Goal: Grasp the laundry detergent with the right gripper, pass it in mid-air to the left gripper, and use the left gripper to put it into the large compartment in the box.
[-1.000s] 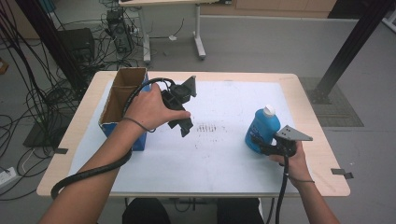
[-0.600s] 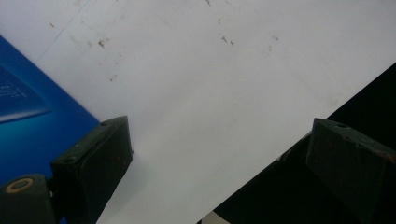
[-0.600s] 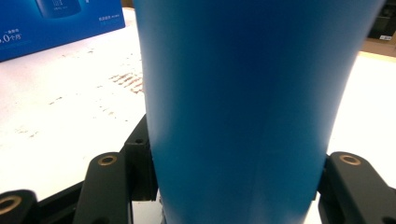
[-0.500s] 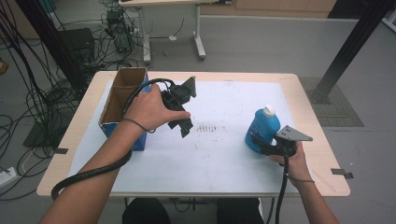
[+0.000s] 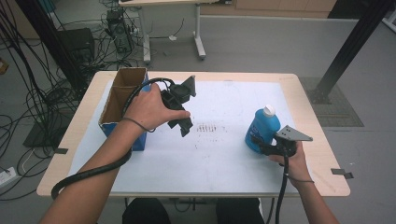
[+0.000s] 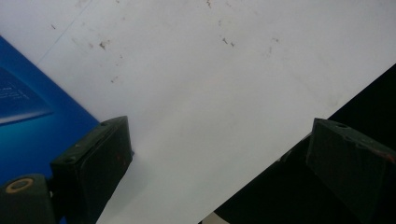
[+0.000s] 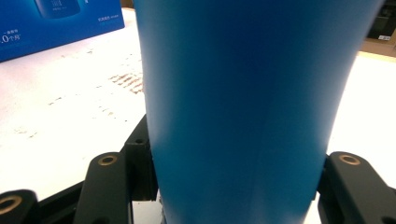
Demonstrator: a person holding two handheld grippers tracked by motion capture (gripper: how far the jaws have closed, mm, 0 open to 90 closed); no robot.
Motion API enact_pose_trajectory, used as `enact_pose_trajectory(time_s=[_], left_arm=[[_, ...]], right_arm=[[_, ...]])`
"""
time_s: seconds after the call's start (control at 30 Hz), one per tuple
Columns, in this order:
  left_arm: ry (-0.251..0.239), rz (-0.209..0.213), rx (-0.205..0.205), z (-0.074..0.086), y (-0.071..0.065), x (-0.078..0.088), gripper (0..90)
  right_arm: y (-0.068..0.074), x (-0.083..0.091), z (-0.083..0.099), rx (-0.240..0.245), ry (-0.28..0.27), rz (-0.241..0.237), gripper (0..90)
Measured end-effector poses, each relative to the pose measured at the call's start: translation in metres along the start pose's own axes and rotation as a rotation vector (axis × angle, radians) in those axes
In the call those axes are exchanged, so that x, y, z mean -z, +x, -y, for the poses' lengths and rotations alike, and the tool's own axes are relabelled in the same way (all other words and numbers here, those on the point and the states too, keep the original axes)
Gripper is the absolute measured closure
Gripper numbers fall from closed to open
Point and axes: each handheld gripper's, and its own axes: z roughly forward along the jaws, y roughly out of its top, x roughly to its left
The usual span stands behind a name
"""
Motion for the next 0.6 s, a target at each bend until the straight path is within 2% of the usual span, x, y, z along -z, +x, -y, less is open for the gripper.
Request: enact_pose_trajectory(time_s=[0.6], left_arm=[[-0.007, -0.002, 0.007, 0.0024, 0.0024, -0.0002, 7.2]], right_arm=[[-0.0007, 0.0002, 0.0019, 0.005, -0.007, -0.003, 42.4]])
